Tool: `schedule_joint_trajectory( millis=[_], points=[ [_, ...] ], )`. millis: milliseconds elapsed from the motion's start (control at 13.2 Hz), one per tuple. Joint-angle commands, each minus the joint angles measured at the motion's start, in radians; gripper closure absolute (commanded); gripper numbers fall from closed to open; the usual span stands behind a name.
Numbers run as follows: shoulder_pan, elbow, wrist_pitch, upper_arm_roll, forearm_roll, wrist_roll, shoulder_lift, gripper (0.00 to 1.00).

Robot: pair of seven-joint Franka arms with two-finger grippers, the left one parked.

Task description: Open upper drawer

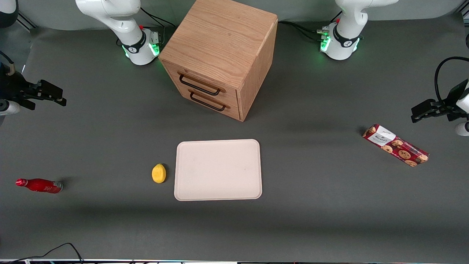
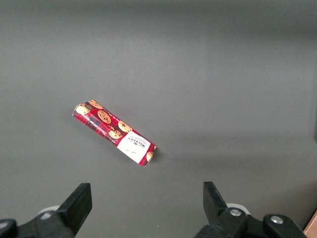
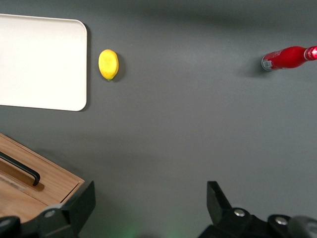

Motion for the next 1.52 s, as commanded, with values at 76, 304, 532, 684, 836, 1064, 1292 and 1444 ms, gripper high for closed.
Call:
schedule_joint_trajectory(
  millis=[76, 304, 532, 684, 836, 1064, 1292, 1444],
  points=[
    [-0.003, 0.033, -0.021, 0.000, -0.009, 0.013, 0.013, 0.00],
    [-0.001, 0.040, -0.024, 0.000, -0.009, 0.015, 0.013, 0.00],
    [-0.001, 0.040, -0.036, 0.000, -0.010, 0.013, 0.013, 0.00],
    [-0.001, 0.040, -0.037, 0.000, -0.010, 0.013, 0.013, 0.00],
    [0.001, 0.040, -0.045, 0.000, -0.010, 0.012, 0.013, 0.00],
    [0.010, 0.042, -0.057, 0.000, -0.009, 0.010, 0.013, 0.00],
    [0.052, 0.042, -0.059, 0.012, 0.000, 0.010, 0.012, 0.00],
    [0.126, 0.042, -0.059, 0.014, 0.002, 0.012, 0.012, 0.00]
  ],
)
